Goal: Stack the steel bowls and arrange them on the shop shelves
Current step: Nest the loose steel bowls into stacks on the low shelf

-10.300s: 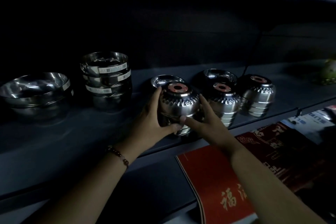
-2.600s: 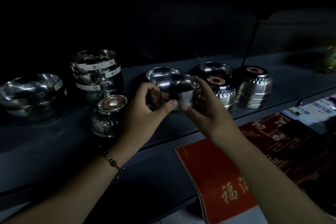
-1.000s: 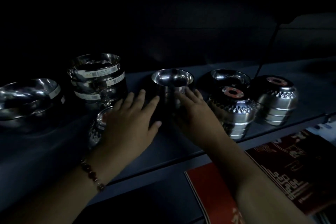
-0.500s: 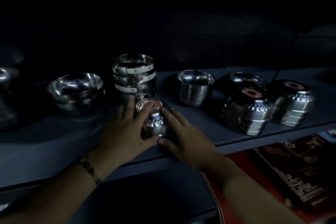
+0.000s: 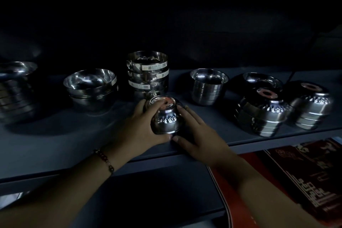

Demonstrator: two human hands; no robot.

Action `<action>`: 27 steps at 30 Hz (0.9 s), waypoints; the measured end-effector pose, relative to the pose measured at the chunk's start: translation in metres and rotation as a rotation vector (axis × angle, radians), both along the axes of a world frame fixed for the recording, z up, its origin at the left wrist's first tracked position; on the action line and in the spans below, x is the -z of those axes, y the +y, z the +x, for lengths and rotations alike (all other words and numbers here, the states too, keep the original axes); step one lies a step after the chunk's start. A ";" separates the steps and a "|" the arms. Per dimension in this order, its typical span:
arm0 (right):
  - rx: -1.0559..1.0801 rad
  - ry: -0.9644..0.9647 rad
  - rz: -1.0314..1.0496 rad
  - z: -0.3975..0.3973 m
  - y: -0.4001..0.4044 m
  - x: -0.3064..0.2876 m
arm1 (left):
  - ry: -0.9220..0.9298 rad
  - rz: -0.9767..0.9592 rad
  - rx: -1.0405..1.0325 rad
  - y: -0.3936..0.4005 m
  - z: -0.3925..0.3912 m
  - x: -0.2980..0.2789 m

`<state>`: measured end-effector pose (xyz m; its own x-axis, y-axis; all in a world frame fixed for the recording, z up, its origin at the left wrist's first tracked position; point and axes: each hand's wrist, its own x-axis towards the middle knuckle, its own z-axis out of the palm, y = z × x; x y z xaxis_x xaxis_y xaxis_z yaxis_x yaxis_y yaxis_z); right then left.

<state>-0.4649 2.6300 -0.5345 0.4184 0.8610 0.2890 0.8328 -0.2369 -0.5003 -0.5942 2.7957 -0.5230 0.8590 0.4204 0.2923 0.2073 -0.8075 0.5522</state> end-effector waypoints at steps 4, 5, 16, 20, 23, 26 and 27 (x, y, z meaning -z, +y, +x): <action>-0.004 -0.006 0.023 0.003 0.000 -0.001 | -0.080 -0.072 0.001 0.001 0.000 0.001; -0.007 -0.005 0.033 0.002 0.000 -0.003 | -0.104 -0.081 0.009 0.001 -0.001 -0.001; 0.019 0.053 0.209 0.005 -0.018 -0.032 | -0.316 -0.230 0.102 -0.013 -0.012 -0.026; 0.059 0.104 0.332 0.008 -0.025 -0.037 | -0.407 -0.538 0.231 -0.026 -0.008 -0.028; 0.093 0.112 0.419 0.008 -0.028 -0.041 | -0.415 -0.643 0.308 -0.033 -0.004 -0.029; 0.115 0.153 0.506 0.007 -0.029 -0.043 | -0.413 -0.727 0.332 -0.039 -0.001 -0.029; 0.128 0.184 0.524 0.007 -0.029 -0.043 | -0.400 -0.765 0.330 -0.041 0.000 -0.030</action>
<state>-0.4583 2.6008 -0.4912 0.5941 0.5612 0.5763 0.7018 -0.0116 -0.7123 -0.5941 2.7551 -0.4932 0.8644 0.3736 0.3365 -0.2895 -0.1772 0.9406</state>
